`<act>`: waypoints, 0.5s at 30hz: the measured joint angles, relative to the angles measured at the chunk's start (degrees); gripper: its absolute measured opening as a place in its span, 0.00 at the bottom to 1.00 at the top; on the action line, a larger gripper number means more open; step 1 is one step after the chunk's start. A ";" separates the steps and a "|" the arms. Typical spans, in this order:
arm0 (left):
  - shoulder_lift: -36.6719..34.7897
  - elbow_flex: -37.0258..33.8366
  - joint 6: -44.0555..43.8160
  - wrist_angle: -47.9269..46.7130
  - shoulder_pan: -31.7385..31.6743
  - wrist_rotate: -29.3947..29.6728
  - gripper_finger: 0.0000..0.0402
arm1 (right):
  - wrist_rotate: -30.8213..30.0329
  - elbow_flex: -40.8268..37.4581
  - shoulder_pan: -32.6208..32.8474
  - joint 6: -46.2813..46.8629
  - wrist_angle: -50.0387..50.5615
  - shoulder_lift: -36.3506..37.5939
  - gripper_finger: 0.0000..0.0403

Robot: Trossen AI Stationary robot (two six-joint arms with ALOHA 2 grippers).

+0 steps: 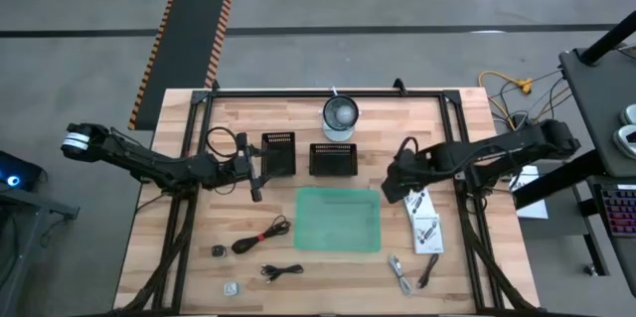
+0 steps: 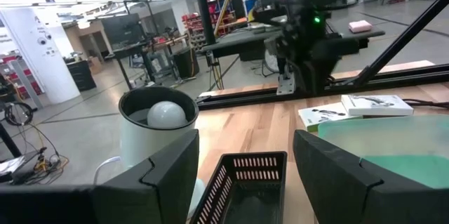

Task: Pick and place items into bin
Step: Put the top white box into the right black bin

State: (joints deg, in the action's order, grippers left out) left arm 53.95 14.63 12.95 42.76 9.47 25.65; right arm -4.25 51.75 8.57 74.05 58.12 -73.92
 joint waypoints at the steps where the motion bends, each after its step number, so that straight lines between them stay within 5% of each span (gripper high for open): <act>1: 0.00 0.00 0.00 -0.12 0.00 0.01 0.53 | 0.03 -0.06 0.58 0.75 0.01 -0.93 0.40; 15: 0.02 0.00 -0.02 -0.41 0.00 -0.01 0.53 | 4.13 -2.43 3.57 4.38 -1.79 -11.91 0.39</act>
State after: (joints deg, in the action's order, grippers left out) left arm 53.98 14.63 12.93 42.35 9.47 25.65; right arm -0.12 49.32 12.14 78.43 56.33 -85.83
